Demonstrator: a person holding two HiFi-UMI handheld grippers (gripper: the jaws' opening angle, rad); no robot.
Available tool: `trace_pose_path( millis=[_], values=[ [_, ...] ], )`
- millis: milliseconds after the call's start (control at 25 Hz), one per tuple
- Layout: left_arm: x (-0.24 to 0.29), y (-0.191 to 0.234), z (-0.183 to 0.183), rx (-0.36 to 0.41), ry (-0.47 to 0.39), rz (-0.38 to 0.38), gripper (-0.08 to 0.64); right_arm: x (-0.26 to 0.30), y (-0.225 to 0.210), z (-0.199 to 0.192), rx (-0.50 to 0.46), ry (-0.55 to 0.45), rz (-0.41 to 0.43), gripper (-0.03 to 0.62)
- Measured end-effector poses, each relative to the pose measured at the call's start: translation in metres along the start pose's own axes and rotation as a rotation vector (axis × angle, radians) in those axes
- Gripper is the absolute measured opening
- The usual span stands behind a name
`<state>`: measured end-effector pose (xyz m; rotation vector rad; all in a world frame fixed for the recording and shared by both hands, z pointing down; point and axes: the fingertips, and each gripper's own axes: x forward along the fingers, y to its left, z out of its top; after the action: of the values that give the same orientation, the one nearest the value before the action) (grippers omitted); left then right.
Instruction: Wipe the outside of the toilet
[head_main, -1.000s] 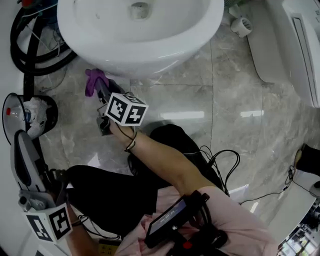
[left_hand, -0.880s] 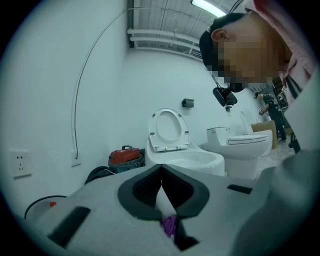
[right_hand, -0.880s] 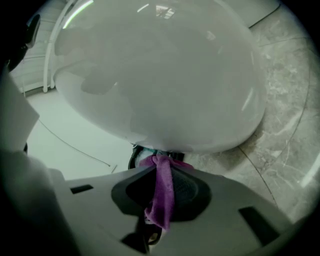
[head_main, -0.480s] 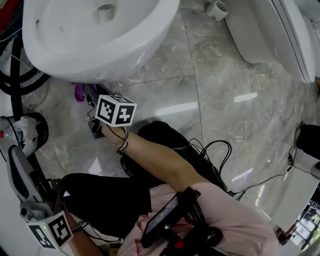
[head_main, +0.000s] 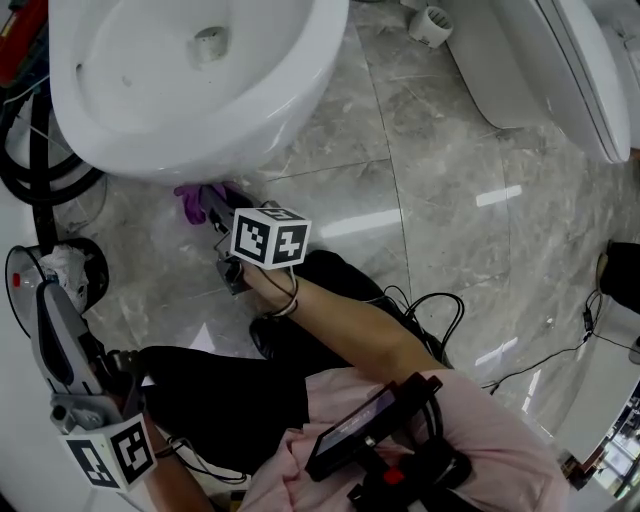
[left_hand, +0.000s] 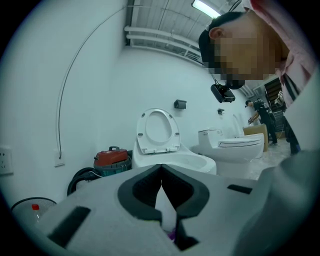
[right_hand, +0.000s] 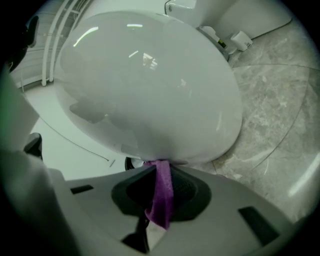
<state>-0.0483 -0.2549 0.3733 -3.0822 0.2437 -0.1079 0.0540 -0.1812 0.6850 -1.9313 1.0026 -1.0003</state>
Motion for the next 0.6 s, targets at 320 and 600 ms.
trace_pose_path(
  millis=[320, 600],
  values=[
    [0.015, -0.011, 0.004, 0.006, 0.005, -0.025, 0.008, -0.034, -0.021, 0.02, -0.042, 0.054, -0.028, 0.058],
    [0.028, -0.026, 0.006, 0.005, 0.003, -0.052, 0.008, -0.058, -0.048, 0.047, -0.089, 0.08, -0.082, 0.058]
  ],
)
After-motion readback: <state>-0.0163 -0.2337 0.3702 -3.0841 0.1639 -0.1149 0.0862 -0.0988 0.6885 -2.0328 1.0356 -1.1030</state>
